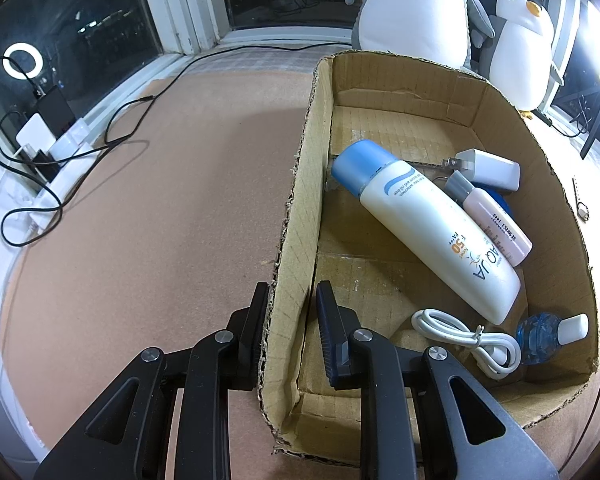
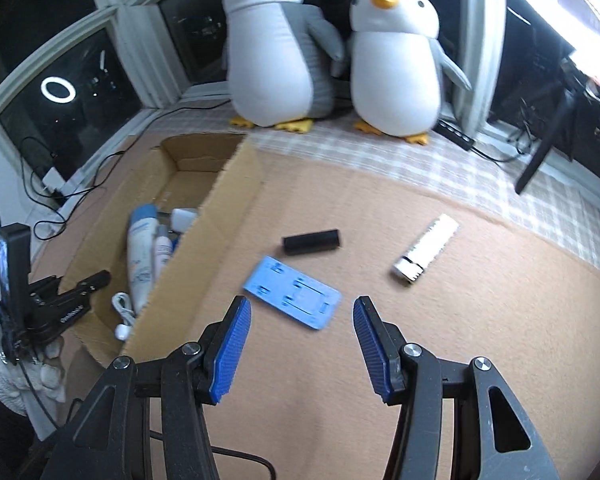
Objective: Organize rigid objects
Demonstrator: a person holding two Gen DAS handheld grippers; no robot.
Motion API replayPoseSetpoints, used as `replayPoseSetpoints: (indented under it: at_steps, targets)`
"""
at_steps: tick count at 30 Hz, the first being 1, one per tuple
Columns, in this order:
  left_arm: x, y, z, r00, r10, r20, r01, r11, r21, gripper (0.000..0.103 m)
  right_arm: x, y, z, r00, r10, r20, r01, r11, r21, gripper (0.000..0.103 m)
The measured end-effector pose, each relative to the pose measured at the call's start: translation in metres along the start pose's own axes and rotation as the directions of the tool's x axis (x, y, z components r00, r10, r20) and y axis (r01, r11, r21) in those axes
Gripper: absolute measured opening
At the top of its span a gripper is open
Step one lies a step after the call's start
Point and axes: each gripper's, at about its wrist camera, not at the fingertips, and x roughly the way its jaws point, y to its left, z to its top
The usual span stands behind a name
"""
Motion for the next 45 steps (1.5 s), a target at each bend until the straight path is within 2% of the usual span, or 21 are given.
replayPoseSetpoints:
  at_steps: [11, 26, 36, 42, 45]
  targets:
    - [0.0, 0.0, 0.0, 1.0, 0.003, -0.001, -0.003, 1.0, 0.001, 0.02, 0.009, -0.017, -0.001, 0.999, -0.04, -0.013, 0.041, 0.999, 0.019, 0.049]
    - [0.0, -0.001, 0.0, 1.0, 0.004, -0.001, -0.004, 1.0, 0.002, 0.02, 0.033, -0.055, 0.011, 0.989, -0.142, -0.045, 0.146, 0.986, 0.084, 0.049]
    - [0.0, -0.001, 0.0, 1.0, 0.004, -0.001, -0.004, 1.0, 0.001, 0.02, 0.052, -0.076, 0.028, 0.989, -0.127, -0.078, 0.14, 0.972, 0.187, 0.049]
    - [0.0, -0.001, 0.0, 1.0, 0.004, -0.001, -0.004, 1.0, 0.002, 0.02, 0.066, -0.09, 0.042, 0.987, -0.131, -0.096, 0.152, 0.954, 0.26, 0.049]
    - [0.0, -0.001, 0.0, 1.0, 0.004, -0.001, -0.004, 1.0, 0.001, 0.02, 0.073, -0.092, 0.047, 0.982, -0.152, -0.112, 0.177, 0.949, 0.261, 0.049]
